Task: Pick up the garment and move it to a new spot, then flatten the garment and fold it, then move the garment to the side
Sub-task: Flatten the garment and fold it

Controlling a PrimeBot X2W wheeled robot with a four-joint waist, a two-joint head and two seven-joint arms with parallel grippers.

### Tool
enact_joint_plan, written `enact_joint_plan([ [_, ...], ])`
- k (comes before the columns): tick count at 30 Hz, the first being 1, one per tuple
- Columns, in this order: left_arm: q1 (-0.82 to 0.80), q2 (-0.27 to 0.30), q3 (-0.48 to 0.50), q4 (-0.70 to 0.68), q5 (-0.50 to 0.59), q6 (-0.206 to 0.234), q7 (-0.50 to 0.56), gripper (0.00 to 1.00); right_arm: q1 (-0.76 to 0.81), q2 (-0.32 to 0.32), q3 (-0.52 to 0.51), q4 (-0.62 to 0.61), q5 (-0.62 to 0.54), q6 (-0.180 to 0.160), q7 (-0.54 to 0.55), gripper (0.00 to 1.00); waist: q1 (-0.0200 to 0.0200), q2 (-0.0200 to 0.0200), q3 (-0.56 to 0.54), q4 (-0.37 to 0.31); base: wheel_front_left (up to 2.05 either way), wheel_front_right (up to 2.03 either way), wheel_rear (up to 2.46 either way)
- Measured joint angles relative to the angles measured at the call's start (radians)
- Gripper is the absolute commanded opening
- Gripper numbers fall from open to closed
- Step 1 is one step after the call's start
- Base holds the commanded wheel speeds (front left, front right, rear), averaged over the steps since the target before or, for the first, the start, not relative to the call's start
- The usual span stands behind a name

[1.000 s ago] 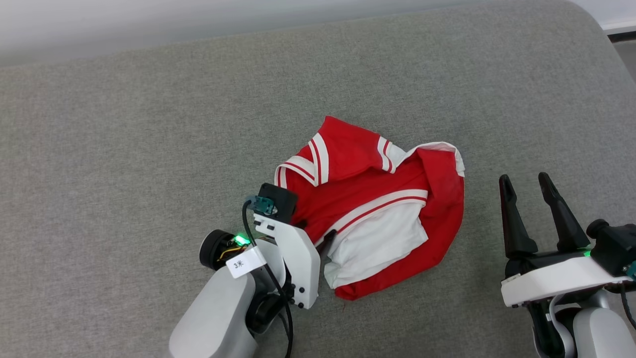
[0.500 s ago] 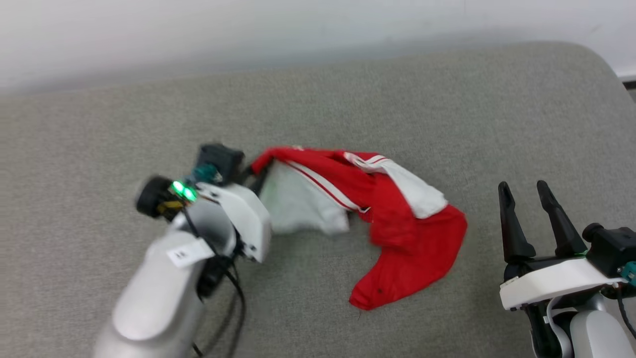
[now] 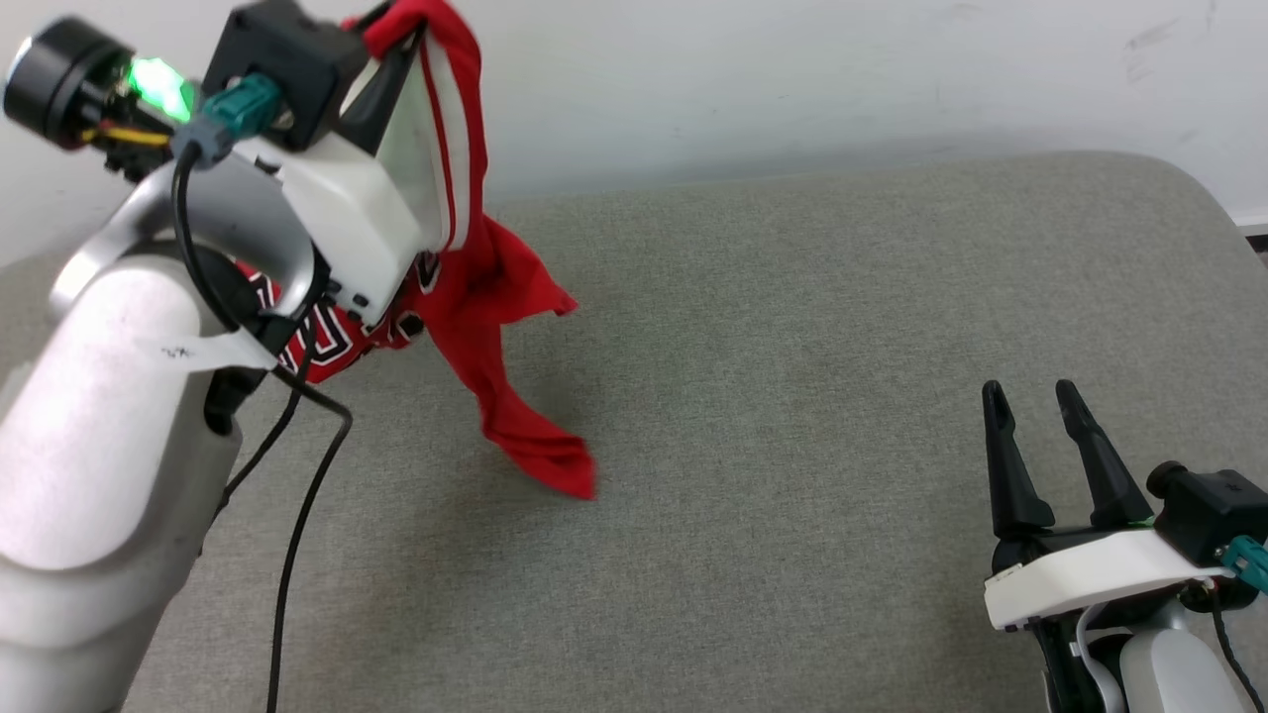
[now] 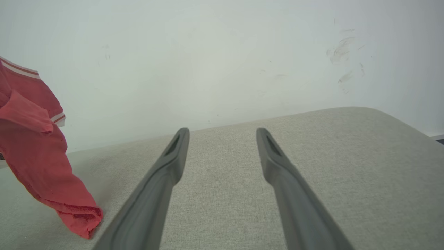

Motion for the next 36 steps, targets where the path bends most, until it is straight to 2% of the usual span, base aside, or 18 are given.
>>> enact_joint_plan([
  [7,-0.123,-0.009,-0.107,-0.028,-0.059,-0.004,0.014,0.0,-0.009,0.002,0.001,0.03,0.01,0.0,-0.016,1.0,0.0,0.0,0.002,-0.011,0.0,0.0,0.0],
  [9,-0.182,-0.047,-0.157,-0.019,-0.104,-0.006,-0.004,0.0,-0.012,0.003,0.001,0.042,0.011,0.0,-0.023,1.0,0.0,0.0,0.003,-0.018,0.0,0.0,0.0],
  [13,-0.236,-0.117,-0.182,0.01,-0.161,-0.006,-0.053,0.0,-0.026,0.004,-0.004,0.058,0.021,0.0,-0.032,1.0,0.0,0.0001,0.004,-0.034,0.0,0.0,0.0],
  [17,-0.258,-0.133,-0.219,0.044,-0.201,-0.006,-0.108,0.0,-0.033,0.004,-0.016,0.07,0.025,0.0,-0.038,1.0,0.0,0.0001,0.013,-0.044,0.0,0.0,0.0],
  [21,-0.213,-0.077,-0.302,0.08,-0.288,-0.006,-0.139,0.0,-0.039,0.004,-0.024,0.084,0.025,0.0,-0.043,1.0,0.0,0.0001,0.029,-0.049,0.0,0.0,0.0],
  [27,-0.077,0.095,-0.489,0.146,-0.415,-0.006,-0.162,0.0,-0.057,0.004,-0.028,0.097,0.025,0.0,-0.05,1.0,0.0,0.0,0.066,-0.043,0.0,0.0,0.0],
  [31,-0.025,0.177,-0.588,0.201,-0.487,-0.006,-0.177,0.0,-0.076,0.004,-0.023,0.105,0.024,0.0,-0.051,1.0,0.0001,0.0,0.093,-0.034,0.0,0.0,0.0],
  [36,-0.035,0.265,-0.704,0.261,-0.55,-0.006,-0.166,0.0,-0.1,0.004,-0.018,0.113,0.015,0.0,-0.051,1.0,0.0001,0.0,0.123,-0.018,0.0,0.0,0.0],
])
